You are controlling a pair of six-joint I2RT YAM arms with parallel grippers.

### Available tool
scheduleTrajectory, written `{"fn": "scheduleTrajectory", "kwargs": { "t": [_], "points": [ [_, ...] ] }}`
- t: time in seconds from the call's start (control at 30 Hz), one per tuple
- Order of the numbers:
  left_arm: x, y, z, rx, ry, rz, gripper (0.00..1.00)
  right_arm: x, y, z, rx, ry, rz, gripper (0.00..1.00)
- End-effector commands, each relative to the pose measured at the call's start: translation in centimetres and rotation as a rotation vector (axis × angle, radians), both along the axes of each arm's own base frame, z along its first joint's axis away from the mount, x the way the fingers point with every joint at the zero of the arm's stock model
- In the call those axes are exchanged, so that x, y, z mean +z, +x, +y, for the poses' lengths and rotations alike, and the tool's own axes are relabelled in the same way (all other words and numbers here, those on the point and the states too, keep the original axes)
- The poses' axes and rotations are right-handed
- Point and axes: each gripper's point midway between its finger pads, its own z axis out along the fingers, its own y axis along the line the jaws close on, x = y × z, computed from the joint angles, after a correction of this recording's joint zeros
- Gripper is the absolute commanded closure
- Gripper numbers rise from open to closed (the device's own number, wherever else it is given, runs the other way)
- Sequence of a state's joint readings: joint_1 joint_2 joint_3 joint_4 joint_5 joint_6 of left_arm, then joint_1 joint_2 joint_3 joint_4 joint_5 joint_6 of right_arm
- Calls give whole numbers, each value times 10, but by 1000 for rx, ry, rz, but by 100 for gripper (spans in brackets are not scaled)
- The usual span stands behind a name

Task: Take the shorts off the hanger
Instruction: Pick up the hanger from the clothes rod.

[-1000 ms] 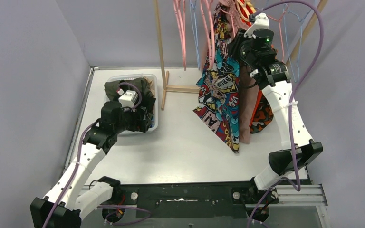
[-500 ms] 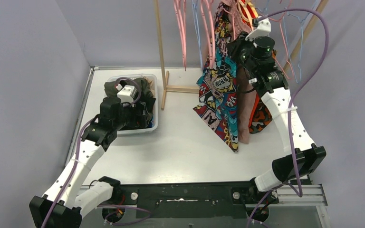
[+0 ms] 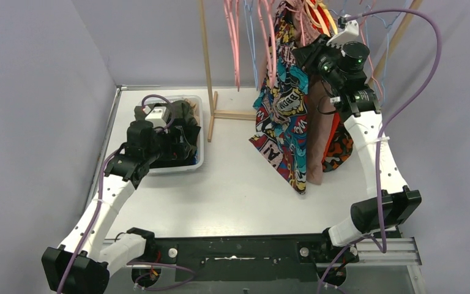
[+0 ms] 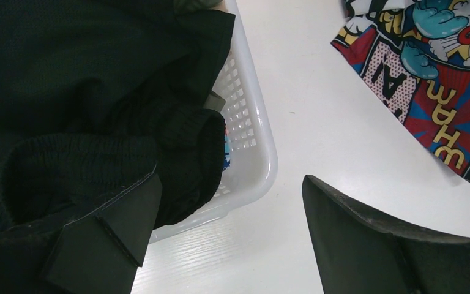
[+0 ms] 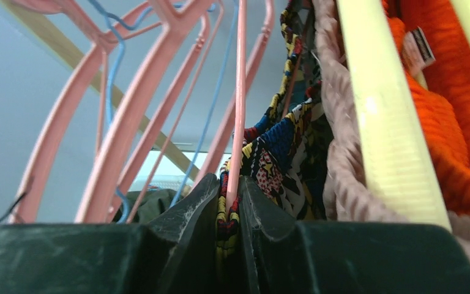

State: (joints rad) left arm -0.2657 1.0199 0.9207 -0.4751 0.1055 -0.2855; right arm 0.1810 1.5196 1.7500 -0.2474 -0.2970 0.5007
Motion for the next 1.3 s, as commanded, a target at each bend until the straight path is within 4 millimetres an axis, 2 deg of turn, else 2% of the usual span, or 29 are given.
{"fn": "scheduleTrajectory", "kwargs": {
  "t": [0.0,0.17,0.37,0.5,0.6,0.67,0.77,0.93,1.13,1.27],
  "points": [
    [26,12,5,41,-11,-74,14,82,-17,16,118,19,-251,100],
    [26,11,17,89,-5,-85,13,85,-15,23,135,-14,-267,100],
    [22,9,13,48,2,-64,13,88,-28,23,89,-31,-290,100],
    [25,9,13,46,0,-74,13,90,-46,19,59,-41,-312,100],
    [26,7,10,36,-15,-68,13,88,-51,11,14,-10,-256,100],
    [24,6,9,37,-25,-48,13,82,-57,14,26,3,-256,100],
    [23,4,5,20,-40,-25,13,92,-66,20,41,11,-316,100],
    [22,-5,-2,-10,-72,3,13,101,-71,16,26,17,-317,100],
    [18,-19,-12,-44,-141,36,13,78,-88,14,36,39,-268,100],
    [23,-25,-16,-55,-173,32,13,46,-104,5,8,39,-204,100]
  ]
}}
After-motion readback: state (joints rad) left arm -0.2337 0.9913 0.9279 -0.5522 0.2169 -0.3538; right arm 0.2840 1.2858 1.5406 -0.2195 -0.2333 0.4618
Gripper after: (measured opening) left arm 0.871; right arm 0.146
